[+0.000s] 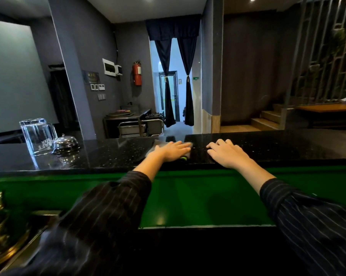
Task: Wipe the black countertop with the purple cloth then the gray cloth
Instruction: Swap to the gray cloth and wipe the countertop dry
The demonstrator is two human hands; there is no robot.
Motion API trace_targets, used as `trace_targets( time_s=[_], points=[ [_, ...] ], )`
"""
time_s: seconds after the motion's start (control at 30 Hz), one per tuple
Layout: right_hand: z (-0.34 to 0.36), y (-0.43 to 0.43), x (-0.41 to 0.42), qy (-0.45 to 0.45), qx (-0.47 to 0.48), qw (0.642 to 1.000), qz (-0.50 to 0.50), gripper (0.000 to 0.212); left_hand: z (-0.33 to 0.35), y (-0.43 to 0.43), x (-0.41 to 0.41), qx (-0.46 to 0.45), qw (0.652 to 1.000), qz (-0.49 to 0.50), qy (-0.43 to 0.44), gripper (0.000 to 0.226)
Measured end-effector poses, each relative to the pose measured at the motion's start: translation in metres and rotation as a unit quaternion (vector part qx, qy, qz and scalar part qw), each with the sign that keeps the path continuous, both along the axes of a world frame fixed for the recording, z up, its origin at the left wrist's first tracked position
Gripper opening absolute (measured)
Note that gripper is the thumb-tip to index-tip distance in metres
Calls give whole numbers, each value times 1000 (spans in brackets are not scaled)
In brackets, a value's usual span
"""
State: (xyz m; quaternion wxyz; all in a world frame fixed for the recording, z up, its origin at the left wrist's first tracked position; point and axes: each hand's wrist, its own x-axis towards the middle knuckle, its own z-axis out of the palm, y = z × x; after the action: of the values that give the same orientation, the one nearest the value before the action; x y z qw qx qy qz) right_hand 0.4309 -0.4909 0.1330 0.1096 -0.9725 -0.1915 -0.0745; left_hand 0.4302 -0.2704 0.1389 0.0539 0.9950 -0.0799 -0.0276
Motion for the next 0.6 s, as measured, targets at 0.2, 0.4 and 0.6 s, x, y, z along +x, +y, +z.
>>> trace_targets(
  time_s=[0.2,0.4,0.6],
  points=[
    [-1,2,-2,-19,1,1000,7,45,5,53,-27,13,973,230,10,54],
    [0,0,-7,-59,13,998,11,43,3,-44,-17,34,985,167,0,55],
    [0,-5,-6,-58,32,998,3,43,0,-67,-45,11,994,106,1,50]
  ],
)
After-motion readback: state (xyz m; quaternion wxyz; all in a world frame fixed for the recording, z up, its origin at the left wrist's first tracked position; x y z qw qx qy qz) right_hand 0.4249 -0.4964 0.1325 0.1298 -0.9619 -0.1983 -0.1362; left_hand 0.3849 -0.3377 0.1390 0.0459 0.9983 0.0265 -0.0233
